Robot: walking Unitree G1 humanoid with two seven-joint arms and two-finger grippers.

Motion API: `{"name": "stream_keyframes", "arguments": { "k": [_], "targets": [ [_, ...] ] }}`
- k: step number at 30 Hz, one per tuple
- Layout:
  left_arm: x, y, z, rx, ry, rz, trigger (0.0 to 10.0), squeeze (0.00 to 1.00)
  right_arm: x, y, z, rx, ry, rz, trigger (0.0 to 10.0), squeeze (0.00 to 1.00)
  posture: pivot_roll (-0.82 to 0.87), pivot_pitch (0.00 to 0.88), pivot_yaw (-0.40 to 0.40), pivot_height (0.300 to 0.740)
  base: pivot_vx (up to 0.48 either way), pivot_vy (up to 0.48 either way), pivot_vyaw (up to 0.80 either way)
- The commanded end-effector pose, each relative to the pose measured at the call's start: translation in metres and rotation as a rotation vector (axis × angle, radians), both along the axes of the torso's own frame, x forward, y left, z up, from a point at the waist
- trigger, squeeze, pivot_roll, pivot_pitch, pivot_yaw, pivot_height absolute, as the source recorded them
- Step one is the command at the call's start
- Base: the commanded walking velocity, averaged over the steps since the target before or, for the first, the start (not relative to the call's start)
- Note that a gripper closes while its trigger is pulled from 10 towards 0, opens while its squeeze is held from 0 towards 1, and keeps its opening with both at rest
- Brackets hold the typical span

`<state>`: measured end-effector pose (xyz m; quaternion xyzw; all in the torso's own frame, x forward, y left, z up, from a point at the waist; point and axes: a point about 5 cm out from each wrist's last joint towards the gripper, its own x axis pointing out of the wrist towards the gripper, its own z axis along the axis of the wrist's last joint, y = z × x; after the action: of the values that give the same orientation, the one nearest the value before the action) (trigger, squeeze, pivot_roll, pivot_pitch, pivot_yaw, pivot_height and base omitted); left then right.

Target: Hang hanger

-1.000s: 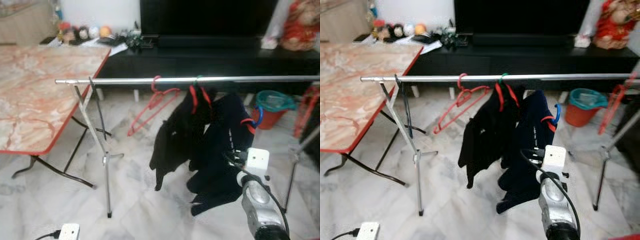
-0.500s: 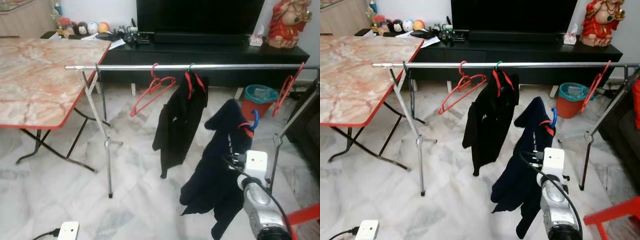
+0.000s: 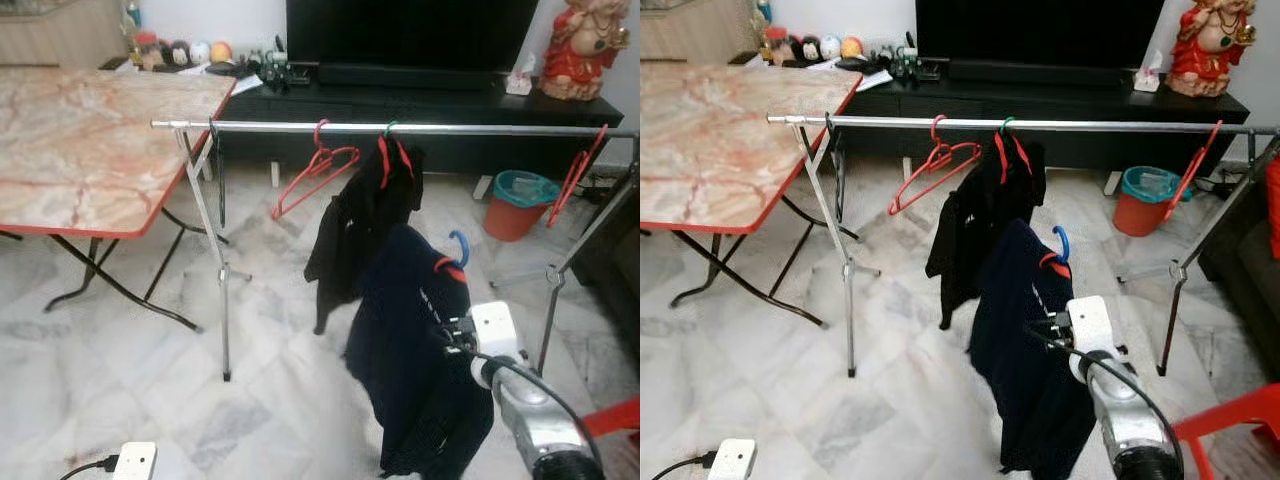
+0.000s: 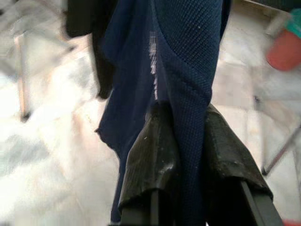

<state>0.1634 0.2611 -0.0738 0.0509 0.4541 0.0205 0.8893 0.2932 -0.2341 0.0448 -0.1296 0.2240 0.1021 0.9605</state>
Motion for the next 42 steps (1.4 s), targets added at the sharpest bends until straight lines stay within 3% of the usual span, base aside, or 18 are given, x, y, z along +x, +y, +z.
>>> {"name": "stream_keyframes", "arguments": {
  "k": [1, 9, 15, 16, 17, 18, 23, 28, 33, 39, 42],
  "targets": [
    [0.005, -0.004, 0.002, 0.022, -0.014, -0.102, 10.0, 0.0, 0.004, 0.012, 0.017, -0.018, -0.02, 0.22, 10.0, 0.0, -0.08, 0.0, -0.056, 0.74, 0.0, 0.0, 0.0],
    [0.014, -0.011, 0.007, 0.074, -0.044, -0.291, 10.0, 0.0, -0.005, 0.024, 0.02, -0.033, 0.076, 0.496, 10.0, 0.0, -0.07, 0.0, -0.064, 0.74, 0.0, 0.0, 0.0],
    [0.019, -0.017, 0.009, 0.108, -0.058, -0.429, 10.0, 0.0, -0.006, 0.022, 0.024, -0.076, 0.122, 0.569, 10.0, 0.0, -0.07, 0.0, -0.065, 0.74, 0.0, 0.0, 0.0],
    [0.051, -0.025, 0.029, 0.093, -0.185, -0.51, 10.0, 0.0, -0.006, 0.021, 0.024, -0.085, 0.13, 0.58, 10.0, 0.0, -0.07, 0.0, -0.065, 0.74, 0.0, 0.0, 0.0],
    [0.095, -0.043, 0.068, 0.05, -0.4, -0.686, 10.0, 0.0, -0.006, 0.019, 0.027, -0.099, 0.135, 0.606, 10.0, 0.0, -0.06, 0.0, -0.067, 0.74, 0.0, 0.0, 0.0],
    [0.104, -0.047, 0.081, 0.037, -0.461, -0.748, 10.0, 0.0, -0.006, 0.017, 0.029, -0.106, 0.139, 0.615, 10.0, 0.0, -0.06, 0.0, -0.068, 0.74, 0.0, 0.0, 0.0],
    [0.115, -0.052, 0.11, -0.006, -0.579, -0.87, 10.0, 0.0, -0.001, 0.009, 0.042, -0.171, 0.142, 0.668, 10.0, 0.0, -0.06, 0.0, -0.067, 0.74, 0.0, 0.0, 0.0],
    [0.122, -0.057, 0.128, -0.049, -0.618, -0.947, 10.0, 0.0, -0.003, 0.012, 0.047, -0.179, 0.149, 0.737, 10.0, 0.0, -0.06, 0.0, -0.065, 0.74, 0.0, 0.0, 0.0],
    [0.112, -0.064, 0.13, -0.161, -0.528, -1.062, 10.0, 0.0, -0.005, 0.014, 0.052, -0.186, 0.148, 0.811, 10.0, 0.0, -0.06, 0.0, -0.06, 0.74, 0.0, 0.0, 0.0],
    [0.11, -0.061, 0.131, -0.198, -0.475, -1.085, 10.0, 0.0, -0.01, 0.016, 0.06, -0.179, 0.16, 0.887, 10.0, 0.0, -0.06, 0.0, -0.058, 0.74, 0.0, 0.0, 0.0],
    [0.109, -0.058, 0.128, -0.145, -0.401, -1.134, 10.0, 0.0, -0.01, 0.015, 0.062, -0.187, 0.176, 0.919, 10.0, 0.0, -0.06, 0.0, -0.059, 0.74, 0.0, 0.0, 0.0]
  ]
}}
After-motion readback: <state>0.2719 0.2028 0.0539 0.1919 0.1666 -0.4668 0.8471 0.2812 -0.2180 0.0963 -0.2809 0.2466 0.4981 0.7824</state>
